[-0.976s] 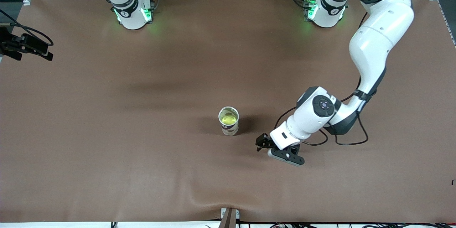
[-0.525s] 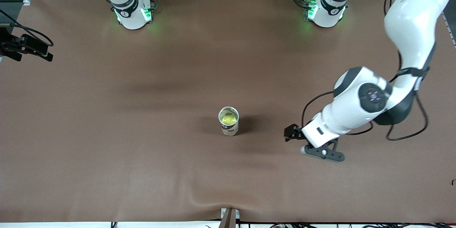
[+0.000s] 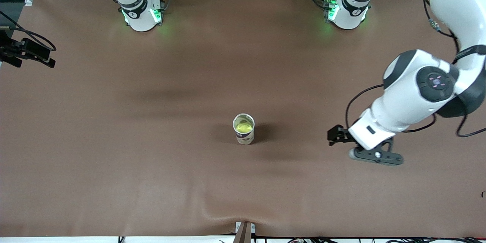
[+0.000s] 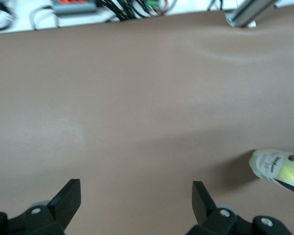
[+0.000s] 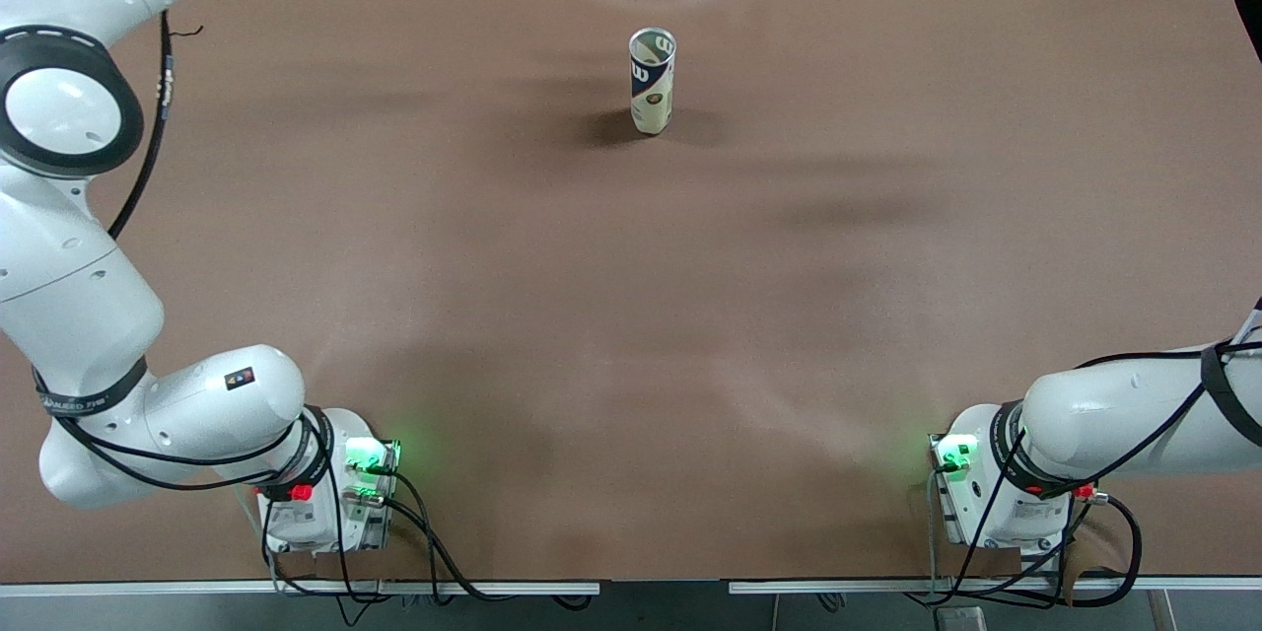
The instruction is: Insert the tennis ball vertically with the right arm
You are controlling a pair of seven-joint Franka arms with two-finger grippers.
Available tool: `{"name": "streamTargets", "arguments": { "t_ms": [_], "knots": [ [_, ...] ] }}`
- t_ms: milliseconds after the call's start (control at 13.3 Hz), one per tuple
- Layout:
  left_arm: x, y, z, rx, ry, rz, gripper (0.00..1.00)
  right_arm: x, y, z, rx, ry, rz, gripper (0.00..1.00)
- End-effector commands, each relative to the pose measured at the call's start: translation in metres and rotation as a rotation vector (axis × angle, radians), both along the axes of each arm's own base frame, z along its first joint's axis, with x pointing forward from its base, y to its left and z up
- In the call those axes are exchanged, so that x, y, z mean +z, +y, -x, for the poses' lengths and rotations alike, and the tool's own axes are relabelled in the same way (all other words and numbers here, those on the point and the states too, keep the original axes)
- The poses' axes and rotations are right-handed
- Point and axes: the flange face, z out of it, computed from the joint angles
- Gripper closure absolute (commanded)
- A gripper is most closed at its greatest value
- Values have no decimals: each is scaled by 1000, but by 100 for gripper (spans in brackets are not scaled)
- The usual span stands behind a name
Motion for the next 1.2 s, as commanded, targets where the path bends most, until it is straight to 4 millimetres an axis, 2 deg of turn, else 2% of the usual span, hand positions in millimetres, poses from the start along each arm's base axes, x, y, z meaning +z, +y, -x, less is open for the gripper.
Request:
{"name": "streamTargets", "arguments": {
  "t_ms": [0,150,300,525,676,901,976,1126],
  "knots": [
    [20,3,14,11,-3,-43,0,4,-2,1,-3,-7,12,0],
    [41,-15,27,3,-26,-74,0,3,-1,0,-1,-8,11,0],
    [48,-13,36,56,31,-77,0,3,-1,0,-3,-6,12,0],
    [74,-5,49,131,70,-36,0,3,-2,0,-3,-6,12,0],
    [94,4,61,180,91,-18,0,4,-1,0,-1,-7,12,0],
    [124,34,81,253,138,-31,0,4,-2,2,-1,-1,12,0],
    [132,38,90,240,160,-44,0,3,-2,1,1,2,12,0],
    [148,60,105,236,186,-81,0,1,-1,1,1,6,10,0]
  ]
}}
